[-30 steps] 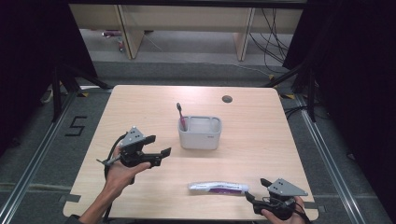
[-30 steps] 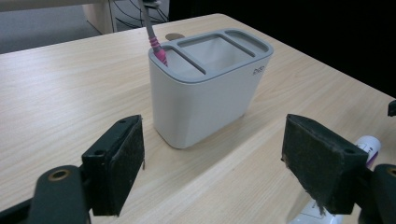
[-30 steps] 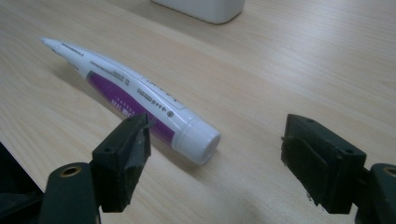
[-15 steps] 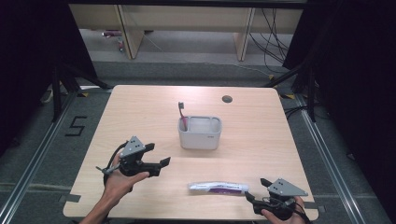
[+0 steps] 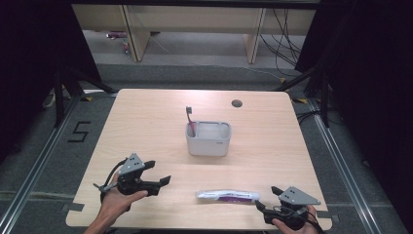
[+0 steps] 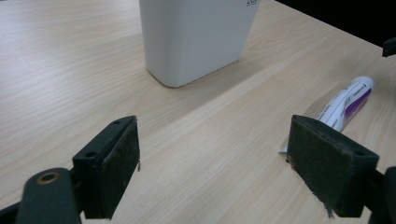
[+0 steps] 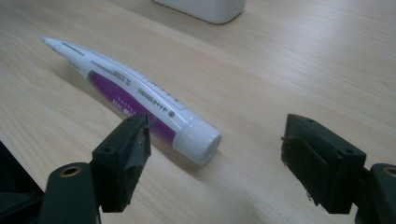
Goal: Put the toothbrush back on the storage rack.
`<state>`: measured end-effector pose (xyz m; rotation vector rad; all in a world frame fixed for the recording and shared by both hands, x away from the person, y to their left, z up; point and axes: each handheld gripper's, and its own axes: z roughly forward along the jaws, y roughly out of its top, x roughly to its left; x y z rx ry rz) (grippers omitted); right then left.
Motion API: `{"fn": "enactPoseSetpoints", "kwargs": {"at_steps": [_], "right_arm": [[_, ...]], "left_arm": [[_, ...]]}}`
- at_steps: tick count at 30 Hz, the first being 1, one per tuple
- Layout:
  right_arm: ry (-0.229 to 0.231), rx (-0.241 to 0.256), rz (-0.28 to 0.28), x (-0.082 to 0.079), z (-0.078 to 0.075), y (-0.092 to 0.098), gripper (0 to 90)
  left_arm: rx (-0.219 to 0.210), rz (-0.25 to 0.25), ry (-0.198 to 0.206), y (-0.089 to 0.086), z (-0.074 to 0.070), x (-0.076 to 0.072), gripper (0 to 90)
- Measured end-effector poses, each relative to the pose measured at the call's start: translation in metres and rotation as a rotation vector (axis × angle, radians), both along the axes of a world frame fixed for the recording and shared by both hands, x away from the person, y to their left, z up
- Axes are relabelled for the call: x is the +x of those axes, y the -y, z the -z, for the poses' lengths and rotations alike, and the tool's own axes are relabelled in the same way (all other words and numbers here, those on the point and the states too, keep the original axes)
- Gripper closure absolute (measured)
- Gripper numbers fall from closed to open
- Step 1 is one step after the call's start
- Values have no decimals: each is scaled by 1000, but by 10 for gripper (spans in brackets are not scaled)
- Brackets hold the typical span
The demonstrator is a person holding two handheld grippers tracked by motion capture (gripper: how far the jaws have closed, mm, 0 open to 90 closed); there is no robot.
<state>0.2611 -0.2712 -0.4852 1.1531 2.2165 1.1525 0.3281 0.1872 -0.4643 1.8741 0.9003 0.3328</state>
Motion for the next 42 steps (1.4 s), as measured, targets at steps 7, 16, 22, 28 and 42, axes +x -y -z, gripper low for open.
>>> {"fn": "enactPoseSetpoints", "kwargs": {"at_steps": [7,16,22,28,42], "right_arm": [[3,-3,-2,0,0,0,246],[-21,17,11,-2,0,-2,245],[-7,4,-9,0,0,0,250],[-9,1,-11,0,0,-1,251],[-10,3,-23,-1,2,2,253]], "left_arm": [[7,11,-3,-5,5,-10,167],[26,17,-9,-8,13,-21,167],[37,26,-22,-12,18,-29,167],[32,42,-32,-14,23,-38,167],[69,47,-64,-27,29,-56,167]]}}
